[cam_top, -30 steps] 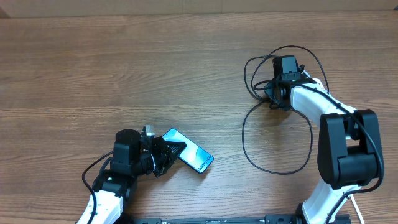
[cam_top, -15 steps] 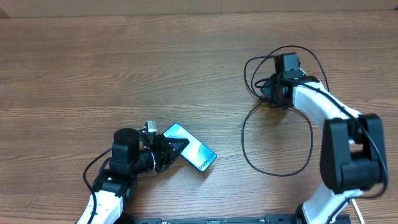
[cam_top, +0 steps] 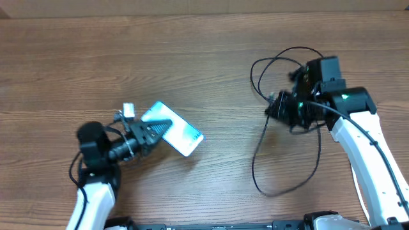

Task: Plug charger to phone and switch on socket
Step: 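Carry the USB-C plug with the right gripper toward the phone's bottom port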

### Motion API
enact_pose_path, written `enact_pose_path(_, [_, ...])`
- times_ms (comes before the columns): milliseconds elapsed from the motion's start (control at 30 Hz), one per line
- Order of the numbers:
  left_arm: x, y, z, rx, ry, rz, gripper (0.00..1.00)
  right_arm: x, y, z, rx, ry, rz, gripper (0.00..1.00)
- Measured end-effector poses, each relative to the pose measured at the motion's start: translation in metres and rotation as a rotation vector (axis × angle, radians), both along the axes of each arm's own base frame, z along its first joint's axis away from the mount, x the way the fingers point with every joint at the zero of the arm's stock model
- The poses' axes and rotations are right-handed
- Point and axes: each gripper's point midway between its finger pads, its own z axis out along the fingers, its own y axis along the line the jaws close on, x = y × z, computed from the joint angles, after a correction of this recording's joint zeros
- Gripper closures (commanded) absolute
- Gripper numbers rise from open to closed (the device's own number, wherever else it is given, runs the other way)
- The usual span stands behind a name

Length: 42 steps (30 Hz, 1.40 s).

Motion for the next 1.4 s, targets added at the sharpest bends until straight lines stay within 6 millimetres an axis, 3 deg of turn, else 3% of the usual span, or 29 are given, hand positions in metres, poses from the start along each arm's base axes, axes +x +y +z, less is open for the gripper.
enact_pose_path(133, [0.013,0.005,0.023,-0.04,-0.061,-0.088,0.96,-0.05,0.03,-0.002,0.018,0.079,0.239,0.96])
enact_pose_path(367, [0.016,-0.017,0.046,-0.076,-0.148,-0.299,0.96,-0.113,0.087,-0.012,0.055,0.097,0.597,0.96])
enact_pose_path(467, [0.012,-0.023,0.047,-0.082,-0.174,-0.352,0.96,-0.123,0.102,-0.012,0.064,0.071,0.673,0.96])
enact_pose_path(767, [0.014,-0.024,0.036,-0.099,-0.132,-0.369,0.96,-0.14,0.133,-0.008,0.091,-0.008,0.803,0.96])
enact_pose_path(1400, [0.023,-0.023,0.03,-0.085,-0.123,-0.325,0.96,-0.128,0.145,-0.015,-0.01,-0.098,0.777,0.96])
